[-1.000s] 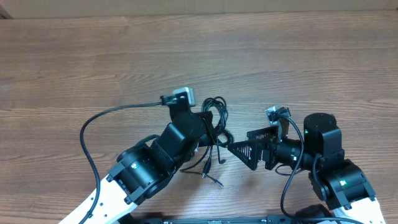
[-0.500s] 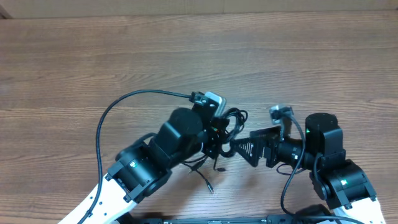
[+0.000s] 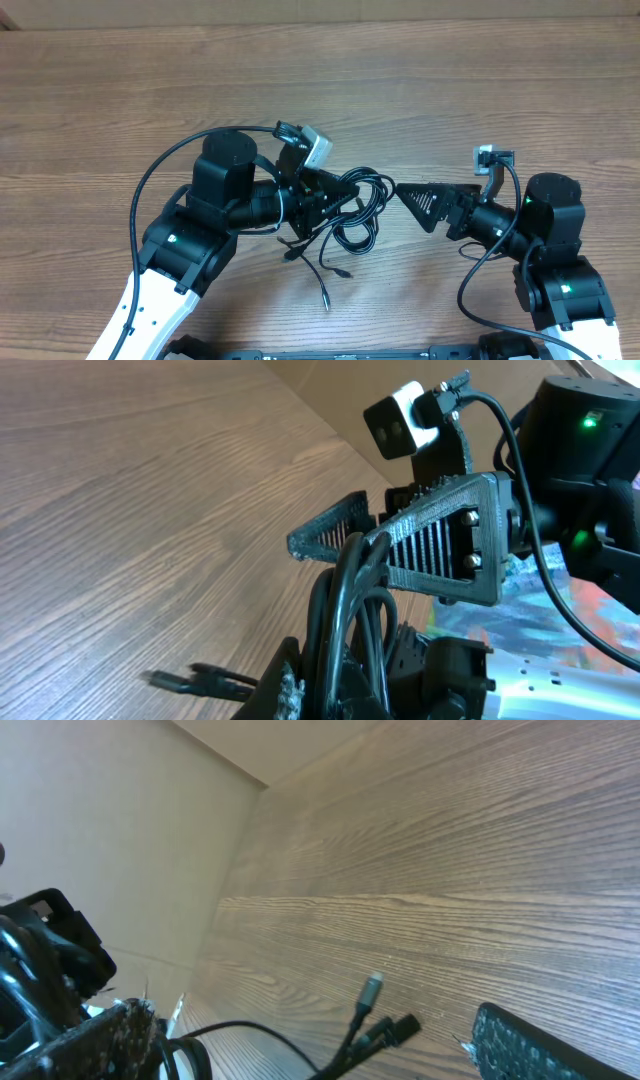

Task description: Untangle cables

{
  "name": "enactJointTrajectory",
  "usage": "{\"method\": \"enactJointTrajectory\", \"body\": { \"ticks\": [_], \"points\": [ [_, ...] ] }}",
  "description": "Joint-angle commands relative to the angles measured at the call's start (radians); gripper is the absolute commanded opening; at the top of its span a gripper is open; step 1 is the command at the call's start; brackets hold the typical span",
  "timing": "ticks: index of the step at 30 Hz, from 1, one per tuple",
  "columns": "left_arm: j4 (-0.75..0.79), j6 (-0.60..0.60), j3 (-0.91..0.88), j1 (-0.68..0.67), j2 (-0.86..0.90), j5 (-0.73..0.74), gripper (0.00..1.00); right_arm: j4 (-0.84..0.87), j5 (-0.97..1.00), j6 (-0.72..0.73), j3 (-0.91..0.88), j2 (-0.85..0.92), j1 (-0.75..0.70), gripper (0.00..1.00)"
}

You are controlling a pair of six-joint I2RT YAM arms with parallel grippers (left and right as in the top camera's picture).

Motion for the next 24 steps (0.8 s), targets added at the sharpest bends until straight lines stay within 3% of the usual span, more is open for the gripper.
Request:
{"method": "enactJointTrajectory", "body": {
  "ticks": [1,9,19,24],
  "points": [
    [0.027,0.023,0.011,-0.003,0.007,0.039,0.04,-0.011,0.003,-0.037,0.009,-0.009,-0.002,1.0],
    [0.062,0.011,0.011,-0.018,0.073,0.014,0.04,-0.019,-0.145,-0.203,0.009,-0.009,-0.001,1.0],
    [0.099,-0.005,0.011,-0.019,0.09,-0.027,0.04,-0.041,-0.145,-0.245,0.009,-0.009,-0.001,1.0],
    [0.101,-0.005,0.011,-0.111,0.09,-0.031,0.04,-0.038,-0.089,-0.19,0.009,-0.009,-0.001,1.0]
  ]
}}
